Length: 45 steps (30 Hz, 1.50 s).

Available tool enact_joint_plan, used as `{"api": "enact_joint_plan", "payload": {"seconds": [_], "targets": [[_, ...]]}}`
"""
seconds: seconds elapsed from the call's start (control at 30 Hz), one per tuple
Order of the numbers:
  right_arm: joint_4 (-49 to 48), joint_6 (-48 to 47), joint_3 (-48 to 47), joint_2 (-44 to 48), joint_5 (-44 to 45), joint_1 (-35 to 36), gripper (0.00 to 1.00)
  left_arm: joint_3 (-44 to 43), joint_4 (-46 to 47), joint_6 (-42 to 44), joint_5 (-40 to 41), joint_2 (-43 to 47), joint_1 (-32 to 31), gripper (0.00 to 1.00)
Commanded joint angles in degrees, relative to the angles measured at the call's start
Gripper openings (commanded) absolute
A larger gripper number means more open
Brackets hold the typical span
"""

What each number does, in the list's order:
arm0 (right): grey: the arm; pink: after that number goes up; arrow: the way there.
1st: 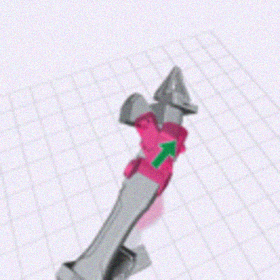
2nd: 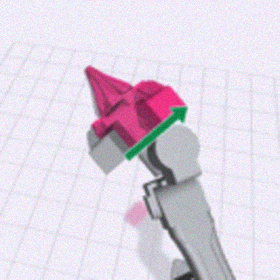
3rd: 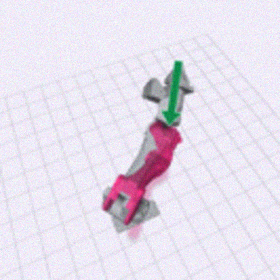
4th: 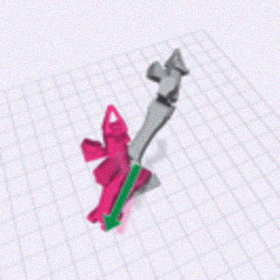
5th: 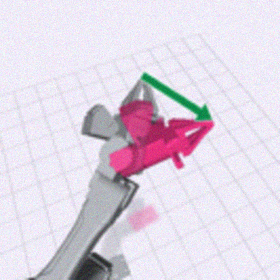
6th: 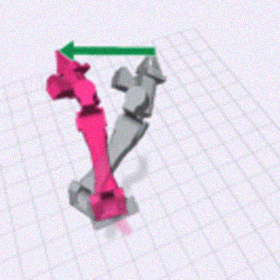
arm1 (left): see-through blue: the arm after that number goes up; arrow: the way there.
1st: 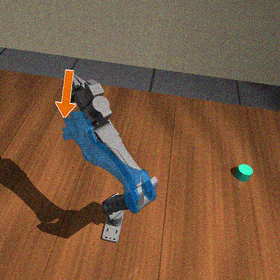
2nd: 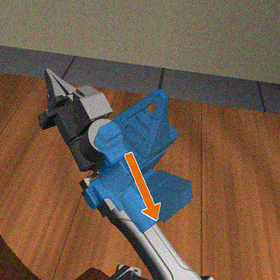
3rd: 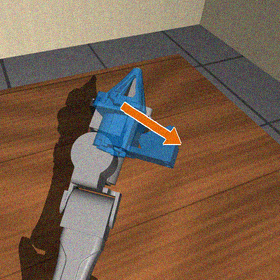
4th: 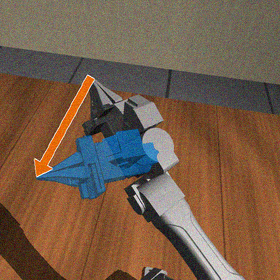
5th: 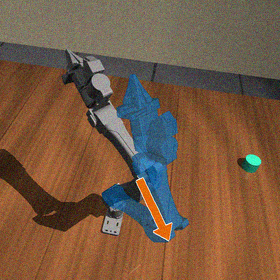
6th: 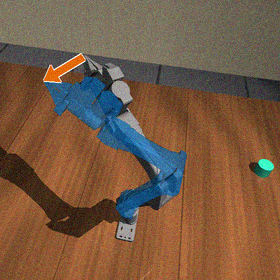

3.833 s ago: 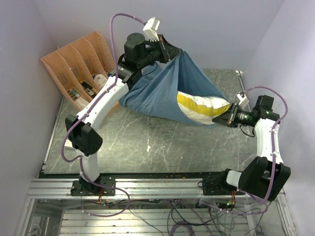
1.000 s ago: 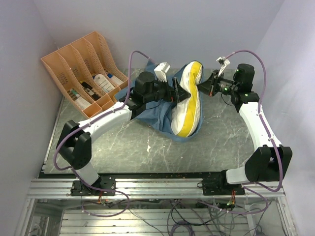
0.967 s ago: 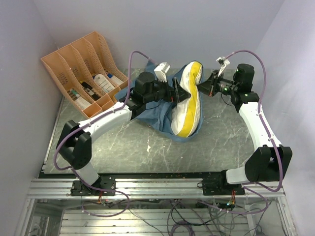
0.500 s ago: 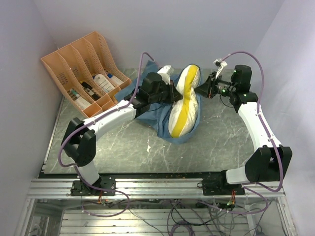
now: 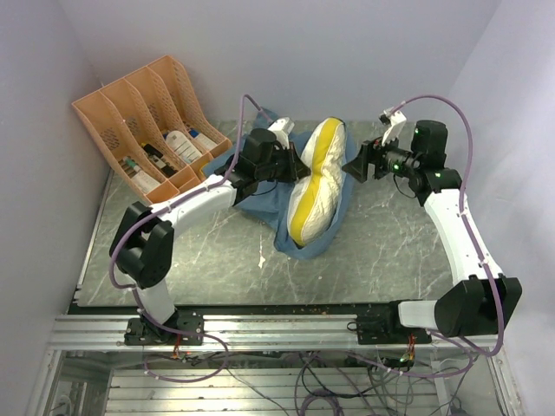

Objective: Put the pillow into the pillowcase

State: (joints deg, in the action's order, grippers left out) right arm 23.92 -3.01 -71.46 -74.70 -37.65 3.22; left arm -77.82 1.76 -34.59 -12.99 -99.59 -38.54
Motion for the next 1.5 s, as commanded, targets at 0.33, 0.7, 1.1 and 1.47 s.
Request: {"api": "enact_joint_plan", "payload": {"seconds": [0.33, 0.7, 1.1, 1.47], "targets": [[3.5, 4.5, 1.1, -3.0, 4.7, 0.6, 0.54, 0.0, 3.8, -2.2, -3.6, -2.5, -0.1, 0.07], [2.4, 3.8, 3.4, -4.1, 4.9, 0.6, 0.07, -0.3, 5.1, -2.9, -5.5, -3.2, -0.5, 0.07], [-2.0, 4.4, 8.0, 3.2, 1.3, -6.6, 0.00, 3.4, 1.8, 3.7, -1.4, 7.8, 0.4, 0.72], [-3.7, 5.0, 10.5, 2.9, -3.6, -9.6, 0.00, 7.0, 1.9, 4.9, -6.6, 6.2, 2.3, 0.77]]}}
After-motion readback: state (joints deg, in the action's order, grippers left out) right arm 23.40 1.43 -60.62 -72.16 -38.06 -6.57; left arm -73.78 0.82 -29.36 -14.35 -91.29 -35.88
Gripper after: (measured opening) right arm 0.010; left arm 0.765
